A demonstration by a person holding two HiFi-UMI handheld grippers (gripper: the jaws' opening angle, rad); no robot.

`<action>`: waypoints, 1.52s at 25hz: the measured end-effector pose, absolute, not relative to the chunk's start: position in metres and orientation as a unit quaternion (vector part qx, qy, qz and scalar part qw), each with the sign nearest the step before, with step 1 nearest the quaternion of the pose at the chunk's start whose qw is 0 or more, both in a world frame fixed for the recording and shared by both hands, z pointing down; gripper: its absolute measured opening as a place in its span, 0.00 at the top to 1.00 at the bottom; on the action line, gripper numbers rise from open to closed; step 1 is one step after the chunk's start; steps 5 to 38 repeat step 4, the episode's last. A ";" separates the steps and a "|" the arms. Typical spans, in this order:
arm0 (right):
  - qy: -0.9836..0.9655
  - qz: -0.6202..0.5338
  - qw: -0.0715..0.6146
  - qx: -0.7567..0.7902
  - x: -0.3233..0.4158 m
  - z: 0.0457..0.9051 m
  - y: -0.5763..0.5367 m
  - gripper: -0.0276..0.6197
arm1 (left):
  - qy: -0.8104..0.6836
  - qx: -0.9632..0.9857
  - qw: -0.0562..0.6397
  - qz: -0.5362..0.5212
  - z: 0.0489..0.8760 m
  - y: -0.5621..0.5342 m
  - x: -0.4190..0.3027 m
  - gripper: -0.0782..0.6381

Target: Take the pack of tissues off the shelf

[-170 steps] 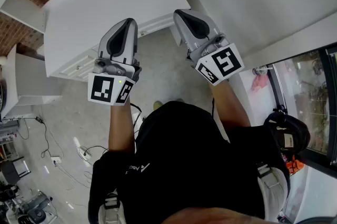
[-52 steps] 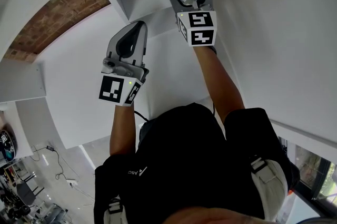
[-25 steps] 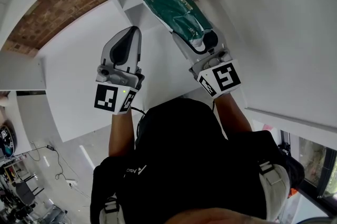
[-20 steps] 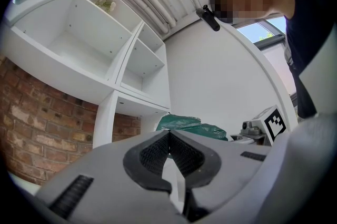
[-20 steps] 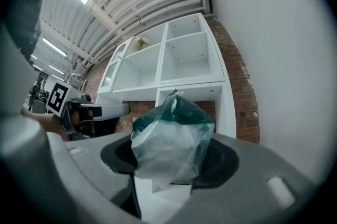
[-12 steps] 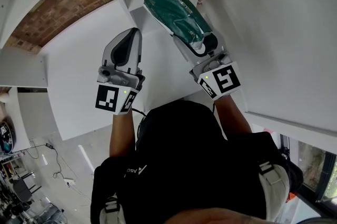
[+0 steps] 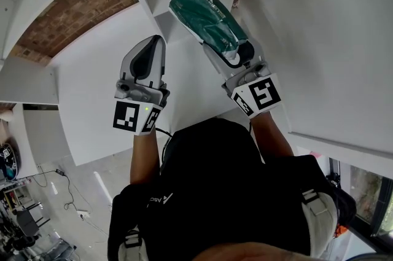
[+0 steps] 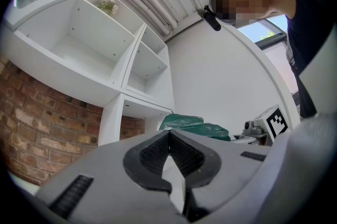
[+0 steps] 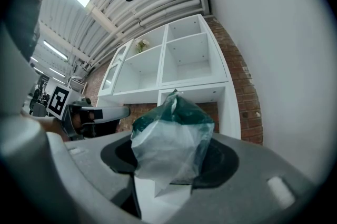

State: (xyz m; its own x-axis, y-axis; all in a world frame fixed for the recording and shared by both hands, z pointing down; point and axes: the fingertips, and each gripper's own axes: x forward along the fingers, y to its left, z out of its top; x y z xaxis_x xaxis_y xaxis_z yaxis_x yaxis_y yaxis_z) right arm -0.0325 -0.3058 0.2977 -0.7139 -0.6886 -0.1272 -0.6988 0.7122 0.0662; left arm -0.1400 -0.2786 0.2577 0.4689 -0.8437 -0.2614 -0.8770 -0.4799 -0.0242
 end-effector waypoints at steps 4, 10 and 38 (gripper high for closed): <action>0.924 0.056 0.050 -0.375 -0.031 0.296 -0.306 0.55 | 0.504 -0.853 0.080 0.108 0.256 -0.279 -0.139 0.89; 0.924 0.056 0.050 -0.375 -0.031 0.296 -0.306 0.55 | 0.504 -0.853 0.080 0.108 0.256 -0.279 -0.139 0.89; 0.924 0.056 0.050 -0.375 -0.031 0.296 -0.306 0.55 | 0.504 -0.853 0.080 0.108 0.256 -0.279 -0.139 0.89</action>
